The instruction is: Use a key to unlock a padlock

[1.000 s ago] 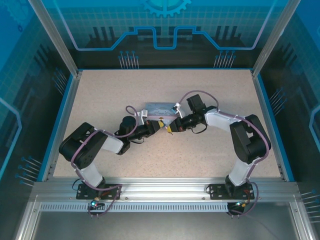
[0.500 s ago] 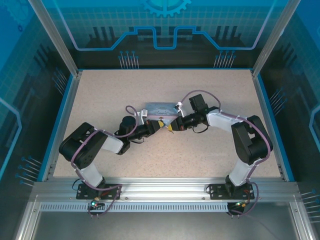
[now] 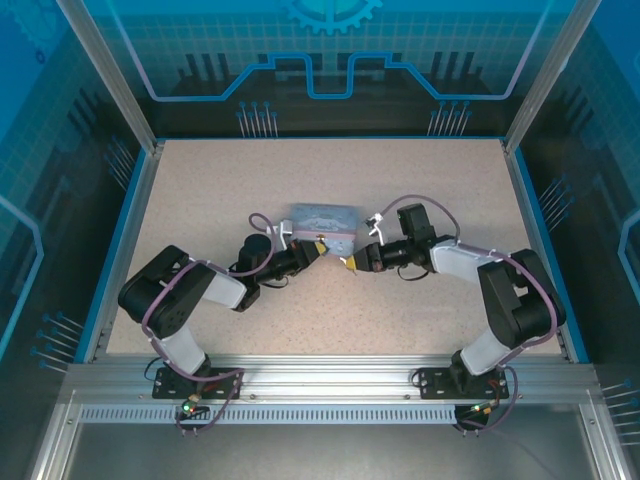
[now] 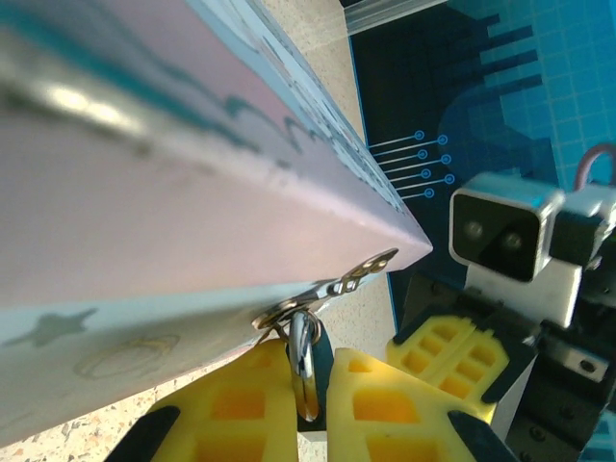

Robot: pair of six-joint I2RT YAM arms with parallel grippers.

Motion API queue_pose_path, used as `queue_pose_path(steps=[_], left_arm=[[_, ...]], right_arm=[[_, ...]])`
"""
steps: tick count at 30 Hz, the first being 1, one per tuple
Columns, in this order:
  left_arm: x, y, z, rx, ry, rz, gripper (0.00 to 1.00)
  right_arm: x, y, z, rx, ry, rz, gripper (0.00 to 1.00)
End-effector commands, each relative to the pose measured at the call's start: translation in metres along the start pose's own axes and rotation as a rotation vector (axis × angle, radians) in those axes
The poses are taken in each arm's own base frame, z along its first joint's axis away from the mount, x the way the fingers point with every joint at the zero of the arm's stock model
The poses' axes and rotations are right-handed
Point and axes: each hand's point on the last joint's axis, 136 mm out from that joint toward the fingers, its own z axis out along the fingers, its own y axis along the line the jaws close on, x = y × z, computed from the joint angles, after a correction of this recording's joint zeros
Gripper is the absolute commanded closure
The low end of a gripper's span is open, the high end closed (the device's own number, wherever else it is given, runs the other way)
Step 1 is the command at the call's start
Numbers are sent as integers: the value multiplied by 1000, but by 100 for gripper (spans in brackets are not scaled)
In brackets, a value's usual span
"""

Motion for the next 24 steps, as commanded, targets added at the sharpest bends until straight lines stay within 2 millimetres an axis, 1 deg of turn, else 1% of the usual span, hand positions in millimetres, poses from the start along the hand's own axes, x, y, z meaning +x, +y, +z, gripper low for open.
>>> queue_pose_path(steps=[1, 7, 13, 24], left_arm=[[-12, -26, -4, 73, -57, 27, 100], [-9, -33, -2, 87, -46, 29, 100], [-6, -37, 0, 106, -36, 30, 100], [-2, -37, 4, 119, -27, 23, 100]], right_arm=[[-5, 16, -3, -104, -53, 6, 100], [-15, 19, 4, -140, -76, 28, 100], [-24, 14, 13, -136, -68, 54, 100], [-27, 4, 24, -105, -40, 78, 100]])
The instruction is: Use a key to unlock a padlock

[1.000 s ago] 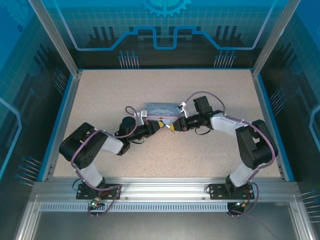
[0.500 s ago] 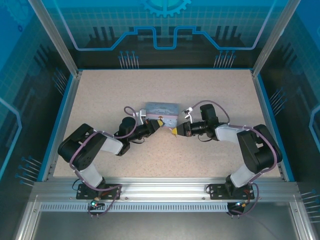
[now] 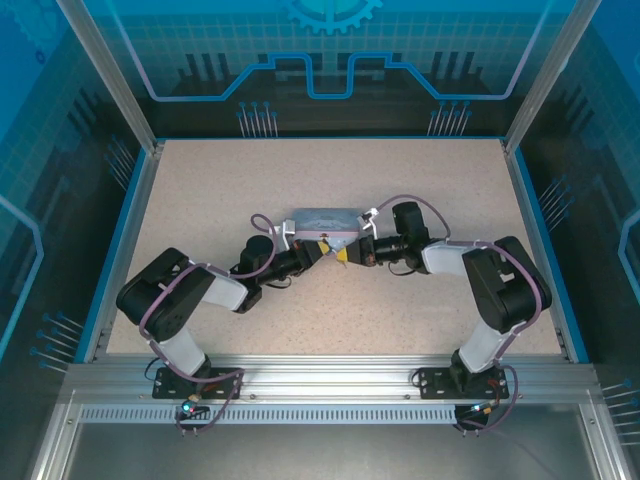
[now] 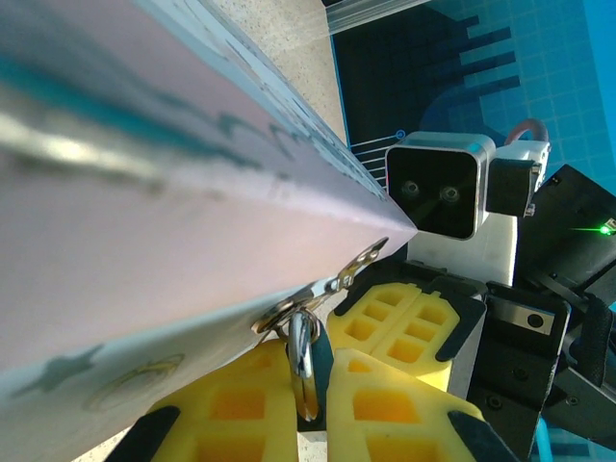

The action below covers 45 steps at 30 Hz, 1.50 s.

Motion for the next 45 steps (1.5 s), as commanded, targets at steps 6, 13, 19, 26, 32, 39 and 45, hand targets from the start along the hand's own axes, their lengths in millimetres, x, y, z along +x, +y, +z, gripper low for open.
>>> queue_pose_path(steps=[6, 13, 19, 26, 32, 39, 45], left_arm=[[-7, -22, 3, 85, -28, 32, 100], [-7, -19, 4, 74, -30, 30, 100], [-7, -19, 4, 72, -31, 28, 100], [-8, -21, 4, 79, -29, 30, 100], [-7, -21, 6, 82, -22, 29, 100], [-5, -19, 6, 78, -16, 29, 100], [-4, -16, 6, 67, -11, 33, 100]], right_arm=[[2, -8, 10, 16, 31, 20, 100], [8, -7, 2, 22, 19, 16, 100], [15, -8, -2, 25, 25, 20, 100], [13, -11, 3, 17, 35, 32, 100], [8, -6, 9, 3, 42, 19, 100], [5, -3, 8, -7, 34, 8, 100], [3, 4, 5, -15, 24, -13, 100]])
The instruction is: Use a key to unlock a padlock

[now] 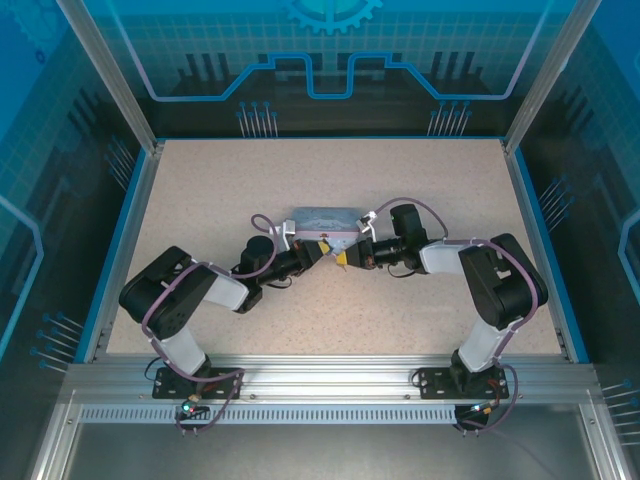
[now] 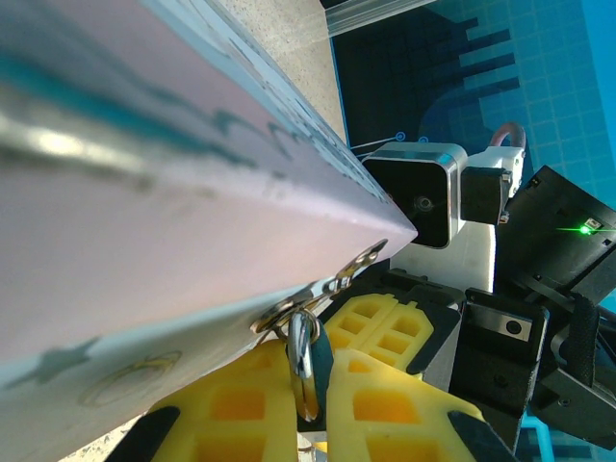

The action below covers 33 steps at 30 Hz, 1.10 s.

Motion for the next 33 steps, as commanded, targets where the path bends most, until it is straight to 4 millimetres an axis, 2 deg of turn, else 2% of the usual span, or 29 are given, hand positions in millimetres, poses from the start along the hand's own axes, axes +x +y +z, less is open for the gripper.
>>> queue_pose_path(steps=[1, 10, 23, 27, 33], left_arm=[[-3, -17, 5, 62, -7, 30, 100], [-2, -13, 6, 59, -3, 24, 100], [-3, -18, 5, 71, -5, 30, 100], [-3, -18, 5, 71, -5, 29, 100], [-2, -21, 6, 82, 3, 37, 100]], right_arm=[[-5, 14, 0, -26, -3, -42, 100], [-5, 19, -4, -19, -5, -55, 100], [-1, -4, 5, 12, 20, 14, 100], [-5, -2, 5, 6, 16, 9, 100], [-15, 11, 3, -26, -14, -32, 100]])
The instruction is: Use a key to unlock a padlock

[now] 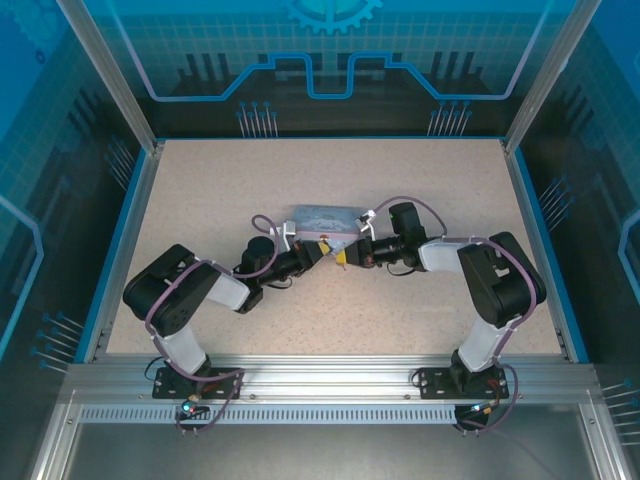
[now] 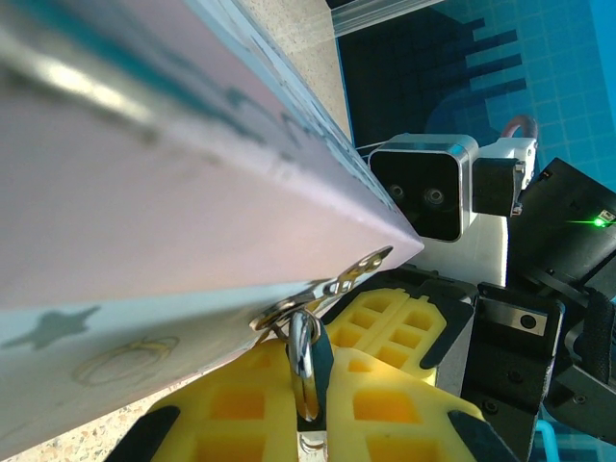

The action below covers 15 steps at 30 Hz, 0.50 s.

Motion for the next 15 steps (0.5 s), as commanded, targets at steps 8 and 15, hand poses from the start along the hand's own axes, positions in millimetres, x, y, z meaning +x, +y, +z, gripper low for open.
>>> queue_pose_path(steps=[8, 15], left_arm=[[-4, -34, 2, 102, -3, 49, 100], [-2, -43, 4, 124, -1, 53, 100]], right_arm=[[-26, 23, -11, -90, -114, -61, 100], [-36, 27, -18, -101, -171, -63, 100]])
